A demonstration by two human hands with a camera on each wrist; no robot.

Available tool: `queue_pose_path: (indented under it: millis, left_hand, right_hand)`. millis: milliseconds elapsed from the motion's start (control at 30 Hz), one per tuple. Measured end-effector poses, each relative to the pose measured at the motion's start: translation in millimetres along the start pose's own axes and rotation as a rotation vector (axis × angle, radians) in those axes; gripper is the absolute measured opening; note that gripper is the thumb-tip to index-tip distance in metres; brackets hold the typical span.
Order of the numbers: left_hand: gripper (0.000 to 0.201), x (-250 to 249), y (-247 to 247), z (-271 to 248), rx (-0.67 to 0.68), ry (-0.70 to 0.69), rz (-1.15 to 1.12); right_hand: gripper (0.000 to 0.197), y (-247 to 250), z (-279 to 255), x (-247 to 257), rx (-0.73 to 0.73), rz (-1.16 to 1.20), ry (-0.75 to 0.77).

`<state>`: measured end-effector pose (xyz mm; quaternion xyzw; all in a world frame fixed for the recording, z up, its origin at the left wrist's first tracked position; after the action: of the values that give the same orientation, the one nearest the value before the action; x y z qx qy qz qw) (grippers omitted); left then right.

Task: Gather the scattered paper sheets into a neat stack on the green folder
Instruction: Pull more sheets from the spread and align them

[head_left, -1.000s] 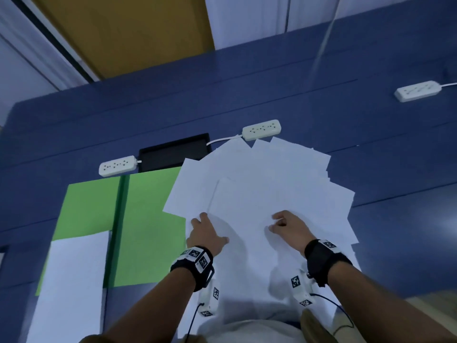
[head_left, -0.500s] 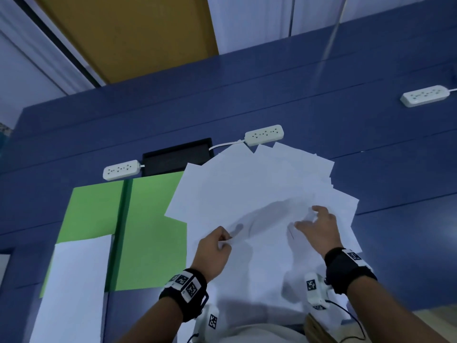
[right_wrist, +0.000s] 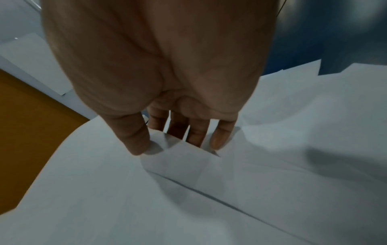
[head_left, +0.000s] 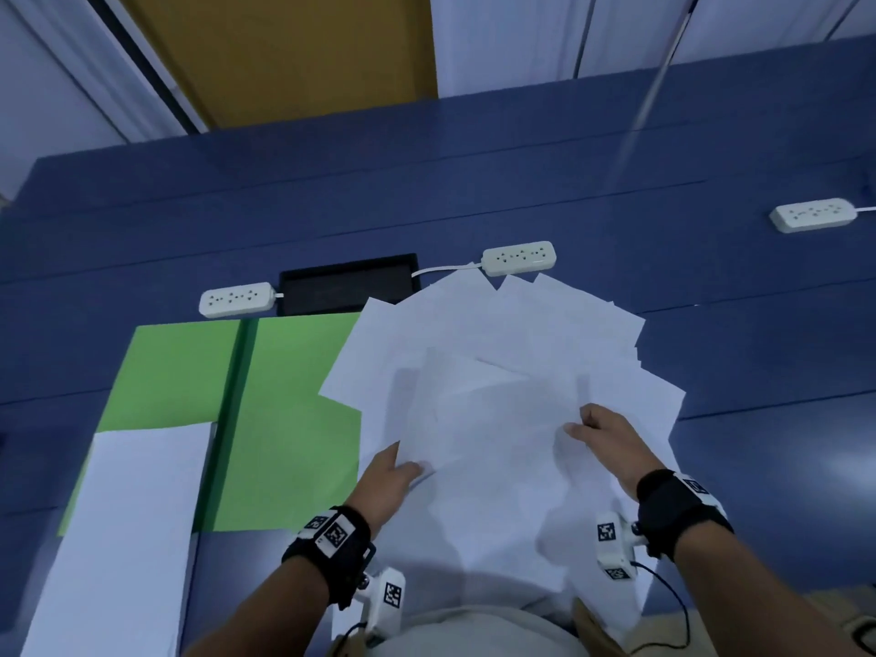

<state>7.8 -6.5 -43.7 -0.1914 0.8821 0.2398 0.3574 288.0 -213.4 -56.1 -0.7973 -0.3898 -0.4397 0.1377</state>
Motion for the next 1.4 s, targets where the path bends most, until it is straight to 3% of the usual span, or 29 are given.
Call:
queue_pose_path:
  millis: [100,200,300,367,433,533,600,767,800,900,1033,1167,1300,1400]
  left_hand:
    - [0.018,8.2,4.3,-3.0,-0.039,0.009,-0.075]
    - [0.03,12.0,4.7,-5.7,-0.031,0.016,-0.105]
    - [0.024,15.4,3.1,-4.3,-0.022,0.042,-0.155]
    - [0.043,12.6,2.1,-5.5,0.017,0.019,-0.121]
    - [0.054,10.0,2.3,-5.9,0.059,-0.018,-0.055]
    - [0.049,7.1,4.3,-2.6,0.056,-0.057,0.042]
    - [0.044,2.7,5.8,0.7,0.057,-0.062,0.072]
    - [0.021,-4.5,8.1,6.6,0.1,-0.058,0.122]
    - [0.02,-3.3,9.3,6.9,0.088,-0.059,0.112]
    - [0.021,-0.8,12.4,8.4,-0.016,-0.034,0.044]
    - [0.03,-0.6,17.8,18.7,-0.189,0.026,-0.133]
    - [0.055,-14.1,16.7,30.4,-0.336,0.128,-0.313]
    - [0.078,-6.7,4.3,37.9,-0.336,0.264,-0.352]
    - [0.038,6.1,-3.3,34.4,-0.258,0.271,-0.351]
  right_hand:
    - [0.032,-5.2,-12.7,-0.3,-0.026,0.014,0.022]
    - [0.016,-19.4,-30.3,1.9,0.011,0.082,0.015]
    - [0.039,-32.5,-44.5,5.8,0.075,0.061,-0.003]
    - [0.06,-35.6,-46.6,3.3,0.085,-0.022,0.016]
    - [0.049,-34.9,-45.4,2.6,0.091,-0.056,0.057]
    - [0.029,-32.1,-44.2,13.8,0.105,-0.022,0.065]
    - [0.057,-28.9,-45.5,26.0,0.099,-0.034,0.127]
    - [0.065,-8.6,-55.9,73.5,-0.032,-0.056,0.254]
    - [0.065,-2.4,-58.7,84.9,-0.056,-0.046,0.296]
    - [0.038,16.3,-68.2,117.5,-0.19,0.076,0.411]
    - [0.045,29.5,-93.3,163.7,-0.23,0.067,0.554]
    - [0.048,14.2,-115.0,186.6,-0.043,-0.026,0.572]
    - [0.055,-18.4,-129.2,188.6,0.26,-0.055,0.41]
    - [0.037,-35.4,-133.5,184.5,0.49,0.056,0.242]
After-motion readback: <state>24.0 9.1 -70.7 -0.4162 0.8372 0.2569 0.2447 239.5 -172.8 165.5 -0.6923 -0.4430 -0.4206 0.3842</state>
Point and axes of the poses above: each hand's wrist, its own z-axis towards the middle knuckle, its own y-axis out of the back of the hand, x = y × z, the point moved 2 cm from there along z, towards the middle knuckle, and after that the axes turned 7 degrees about z, right-handed, at the moved point
